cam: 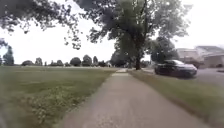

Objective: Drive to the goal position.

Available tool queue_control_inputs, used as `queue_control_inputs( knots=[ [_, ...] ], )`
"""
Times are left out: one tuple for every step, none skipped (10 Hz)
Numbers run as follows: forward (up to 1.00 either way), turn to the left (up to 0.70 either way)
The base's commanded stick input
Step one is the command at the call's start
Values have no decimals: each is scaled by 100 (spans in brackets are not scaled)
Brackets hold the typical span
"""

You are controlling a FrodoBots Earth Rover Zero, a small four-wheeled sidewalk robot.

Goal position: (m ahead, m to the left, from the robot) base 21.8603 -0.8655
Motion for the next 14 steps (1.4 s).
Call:
queue_control_inputs(
  knots=[
    [100, 0],
    [100, 0],
    [100, -1],
    [100, -14],
    [100, -40],
    [100, -22],
    [100, 0],
    [100, 0],
    [100, 0],
    [100, 0],
    [100, 0],
    [100, 0],
    [100, 0],
    [100, 0]
  ],
)
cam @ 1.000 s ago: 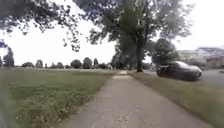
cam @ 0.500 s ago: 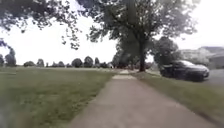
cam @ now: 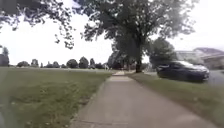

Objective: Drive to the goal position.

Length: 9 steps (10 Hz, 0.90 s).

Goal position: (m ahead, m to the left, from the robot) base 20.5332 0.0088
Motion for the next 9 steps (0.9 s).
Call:
queue_control_inputs(
  knots=[
    [100, 0],
    [100, 0],
    [100, 0],
    [100, 0],
    [100, 0],
    [100, 0],
    [100, 0],
    [100, -11],
    [100, -25]
  ],
)
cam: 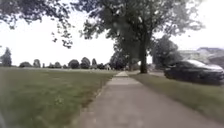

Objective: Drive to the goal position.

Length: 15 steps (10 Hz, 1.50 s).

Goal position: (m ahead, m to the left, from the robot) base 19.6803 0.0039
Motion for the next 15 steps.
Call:
queue_control_inputs(
  knots=[
    [100, -25],
    [100, -24],
    [100, -24],
    [100, -23],
    [100, -23],
    [100, 0],
    [100, 0],
    [100, 0],
    [100, 0],
    [100, 0],
    [100, 0],
    [100, 0],
    [100, 0],
    [100, 0],
    [100, 0]
  ],
)
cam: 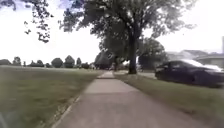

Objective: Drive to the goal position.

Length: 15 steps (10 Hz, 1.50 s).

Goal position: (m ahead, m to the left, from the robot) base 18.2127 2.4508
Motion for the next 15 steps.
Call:
queue_control_inputs(
  knots=[
    [100, 0],
    [100, 0],
    [100, 9],
    [100, 31],
    [100, 37],
    [100, 29],
    [100, 8],
    [100, 0],
    [100, 0],
    [100, 0],
    [100, 0],
    [100, 0],
    [100, 0],
    [100, 0],
    [100, 0]
  ],
)
